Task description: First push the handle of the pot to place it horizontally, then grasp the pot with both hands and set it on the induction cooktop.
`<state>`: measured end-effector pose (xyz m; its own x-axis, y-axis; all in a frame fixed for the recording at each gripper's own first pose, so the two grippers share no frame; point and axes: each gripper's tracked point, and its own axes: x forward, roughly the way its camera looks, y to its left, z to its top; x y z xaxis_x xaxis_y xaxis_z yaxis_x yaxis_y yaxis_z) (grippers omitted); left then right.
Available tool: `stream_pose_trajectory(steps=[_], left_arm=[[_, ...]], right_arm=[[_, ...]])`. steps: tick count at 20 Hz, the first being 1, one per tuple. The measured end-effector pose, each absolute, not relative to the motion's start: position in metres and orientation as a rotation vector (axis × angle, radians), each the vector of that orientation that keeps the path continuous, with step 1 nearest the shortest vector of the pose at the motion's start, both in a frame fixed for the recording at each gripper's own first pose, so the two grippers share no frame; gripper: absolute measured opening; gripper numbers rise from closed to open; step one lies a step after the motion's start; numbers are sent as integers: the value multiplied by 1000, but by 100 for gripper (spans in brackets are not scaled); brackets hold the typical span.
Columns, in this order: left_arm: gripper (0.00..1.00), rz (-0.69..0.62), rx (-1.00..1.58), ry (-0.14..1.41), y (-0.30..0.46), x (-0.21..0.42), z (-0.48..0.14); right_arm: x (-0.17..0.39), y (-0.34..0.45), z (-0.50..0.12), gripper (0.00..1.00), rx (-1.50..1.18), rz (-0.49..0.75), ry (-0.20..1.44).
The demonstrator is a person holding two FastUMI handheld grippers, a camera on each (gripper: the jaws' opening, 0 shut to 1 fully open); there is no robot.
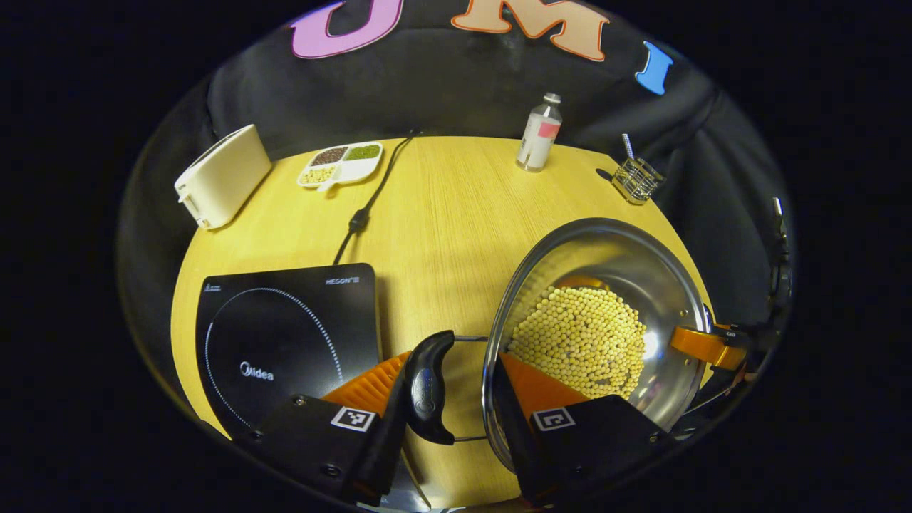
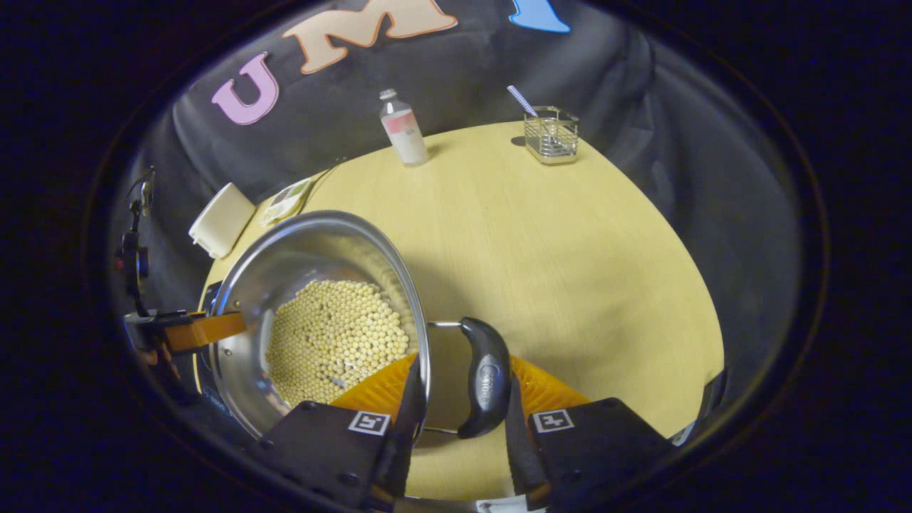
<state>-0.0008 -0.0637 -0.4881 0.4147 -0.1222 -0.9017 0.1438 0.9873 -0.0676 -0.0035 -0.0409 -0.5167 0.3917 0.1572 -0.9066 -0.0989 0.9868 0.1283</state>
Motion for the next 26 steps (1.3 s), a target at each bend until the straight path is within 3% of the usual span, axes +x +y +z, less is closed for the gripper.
stream_pose_trajectory(steps=[9, 13, 14, 26], left_arm=[[66, -75, -22, 1108, -43, -18, -474], [65, -97, -37, 1103, -31, -17, -474], [65, -106, -37, 1112, -27, -17, -473], [67, -116, -40, 1145, 28, -12, -473]], right_arm=[[7, -32, -533, 52, 26, 242, 1148], [8, -35, -530, 52, 24, 207, 1138], [8, -33, -530, 58, 25, 196, 1141], [9, -34, -533, 58, 37, 173, 1170]])
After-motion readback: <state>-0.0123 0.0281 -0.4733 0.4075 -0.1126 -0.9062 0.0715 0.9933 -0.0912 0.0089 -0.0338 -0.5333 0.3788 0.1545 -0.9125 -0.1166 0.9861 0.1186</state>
